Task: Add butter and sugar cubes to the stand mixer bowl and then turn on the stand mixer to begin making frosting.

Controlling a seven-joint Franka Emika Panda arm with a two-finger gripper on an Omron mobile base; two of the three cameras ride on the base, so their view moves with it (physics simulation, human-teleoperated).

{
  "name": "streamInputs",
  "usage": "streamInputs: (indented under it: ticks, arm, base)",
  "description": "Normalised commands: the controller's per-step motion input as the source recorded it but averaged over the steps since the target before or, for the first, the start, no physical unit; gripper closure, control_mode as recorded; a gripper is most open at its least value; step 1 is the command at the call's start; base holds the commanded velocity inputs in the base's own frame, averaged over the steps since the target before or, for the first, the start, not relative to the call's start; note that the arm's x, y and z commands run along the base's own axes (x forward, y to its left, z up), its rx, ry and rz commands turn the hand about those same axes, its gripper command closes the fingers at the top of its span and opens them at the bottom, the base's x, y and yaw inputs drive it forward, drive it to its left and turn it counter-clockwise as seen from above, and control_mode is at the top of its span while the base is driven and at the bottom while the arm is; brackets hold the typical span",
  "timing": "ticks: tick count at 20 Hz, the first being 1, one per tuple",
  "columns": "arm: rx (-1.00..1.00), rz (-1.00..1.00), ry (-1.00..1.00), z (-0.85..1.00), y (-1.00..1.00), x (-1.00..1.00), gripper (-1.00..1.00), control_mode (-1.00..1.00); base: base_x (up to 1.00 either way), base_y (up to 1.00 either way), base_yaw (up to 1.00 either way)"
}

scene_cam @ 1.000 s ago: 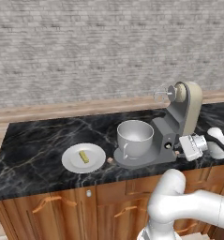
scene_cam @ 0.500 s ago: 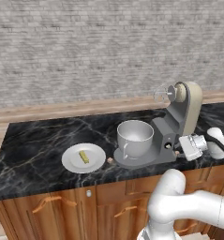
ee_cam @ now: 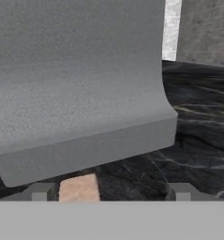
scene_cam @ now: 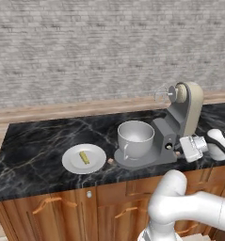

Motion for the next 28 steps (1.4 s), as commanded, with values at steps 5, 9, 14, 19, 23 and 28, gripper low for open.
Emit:
streamInputs:
  ticks: [5, 9, 14, 19, 23, 28]
  arm:
    - [0.00, 0.00, 0.05, -0.50, 0.27, 0.00, 1.00, -1.00]
    - [0.00, 0.00, 0.00, -0.49, 0.00, -0.18, 1.00, -1.00]
    - [0.00, 0.00, 0.00, -0.39, 0.00, -0.23, 1.00, -1.00]
    - [0.00, -0.02, -0.03, 0.08, 0.00, -0.52, 1.00, -1.00]
    - [0.02, -0.12, -0.07, 0.53, -0.04, -0.71, 1.00, -1.00]
    - [0.00, -0.20, -0.04, 0.85, -0.07, -0.77, 1.00, -1.00]
  base:
    - [0.00, 0.00, 0.00]
    - [0.00, 0.00, 0.00]
    - [0.00, 0.00, 0.00]
    - [0.00, 0.00, 0.00]
    - [0.00, 0.00, 0.00]
    - [0.00, 0.00, 0.00]
